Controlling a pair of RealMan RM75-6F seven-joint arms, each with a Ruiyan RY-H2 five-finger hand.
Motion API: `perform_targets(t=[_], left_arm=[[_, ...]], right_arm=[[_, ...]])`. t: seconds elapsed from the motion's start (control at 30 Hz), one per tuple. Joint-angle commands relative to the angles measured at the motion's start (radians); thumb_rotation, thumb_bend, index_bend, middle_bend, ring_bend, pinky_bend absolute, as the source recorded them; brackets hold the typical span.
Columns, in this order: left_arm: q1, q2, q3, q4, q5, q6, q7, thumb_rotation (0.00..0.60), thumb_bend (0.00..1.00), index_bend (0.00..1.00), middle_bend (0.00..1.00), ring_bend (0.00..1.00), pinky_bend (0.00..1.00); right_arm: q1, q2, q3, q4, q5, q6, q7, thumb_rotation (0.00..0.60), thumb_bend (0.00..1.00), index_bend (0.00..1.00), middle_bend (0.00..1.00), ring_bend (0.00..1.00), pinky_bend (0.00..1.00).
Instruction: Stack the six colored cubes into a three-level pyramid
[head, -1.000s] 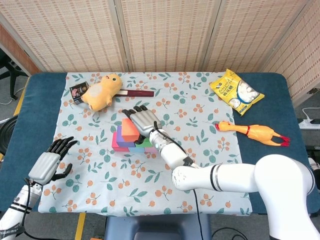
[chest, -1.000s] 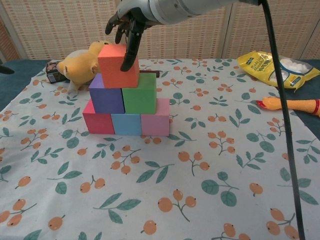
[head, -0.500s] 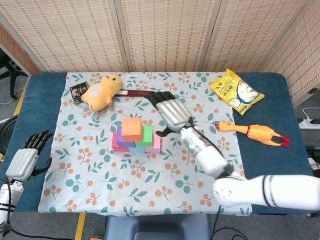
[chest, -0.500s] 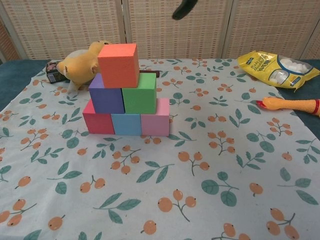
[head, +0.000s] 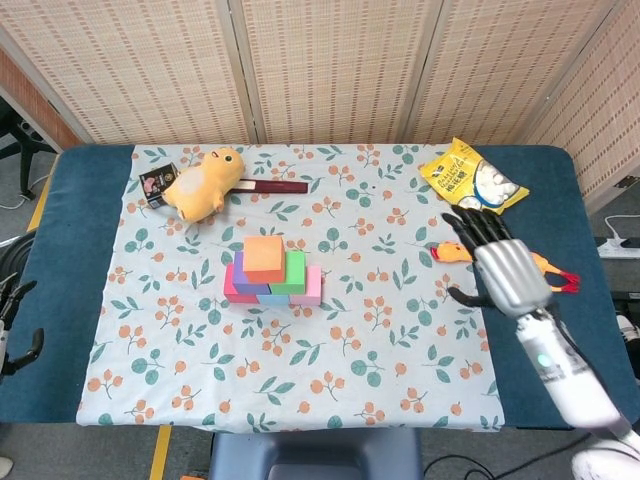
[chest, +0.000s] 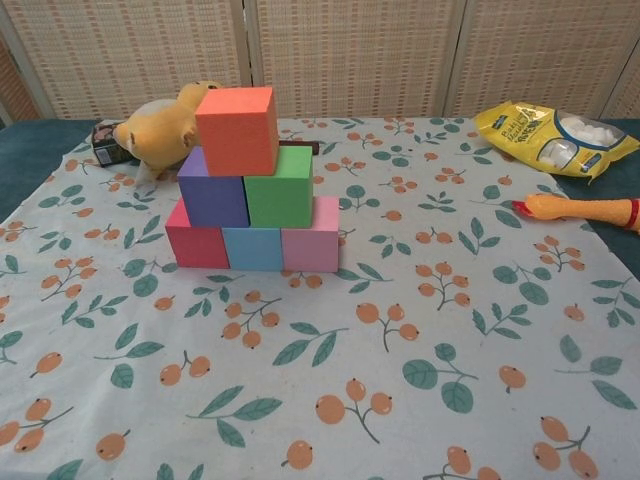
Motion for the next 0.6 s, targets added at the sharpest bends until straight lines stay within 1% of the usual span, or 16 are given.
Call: perform_targets(t=[0.03,0.17,0.27,0.4,0.5,0.6], left_arm=[[0.063,-0.018,0.030,0.010,0.044,0.077,0.021,0.600,0.50,0.13,0.00,0.00,0.02],[0.110,-0.028,0.062,-0.007,0.091,0.136,0.048,0.600,0.50,0.13,0.00,0.00,0.02],[0.139,-0.037,0.076,-0.016,0.114,0.169,0.067,0.600,0.50,0.13,0.00,0.00,0.02],[0.167,-0.052,0.097,-0.029,0.140,0.190,0.088,0.600,0.49,0.12,0.00,0.00,0.02],[0.184,-0.068,0.108,-0.035,0.157,0.199,0.113,0.600,0.48,0.12,0.00,0.00,0.02],[0.197,-0.090,0.110,-0.036,0.170,0.212,0.133,0.600,0.49,0.11,0.00,0.00,0.02]], right_arm=[[-0.202,-0.049,-0.100,0.147,-0.197,0.200,0.122,0.600,0.11,0.00,0.01,0.00,0.00],[-0.305,-0.115,-0.117,0.247,-0.268,0.285,0.133,0.600,0.11,0.00,0.01,0.00,0.00],[-0.362,-0.153,-0.124,0.289,-0.302,0.322,0.138,0.600,0.11,0.00,0.01,0.00,0.00],[-0.418,-0.189,-0.133,0.323,-0.342,0.348,0.154,0.600,0.11,0.00,0.01,0.00,0.00],[-0.453,-0.205,-0.136,0.337,-0.350,0.349,0.175,0.600,0.11,0.00,0.01,0.00,0.00],[-0.481,-0.220,-0.127,0.347,-0.343,0.350,0.188,0.600,0.11,0.00,0.01,0.00,0.00]])
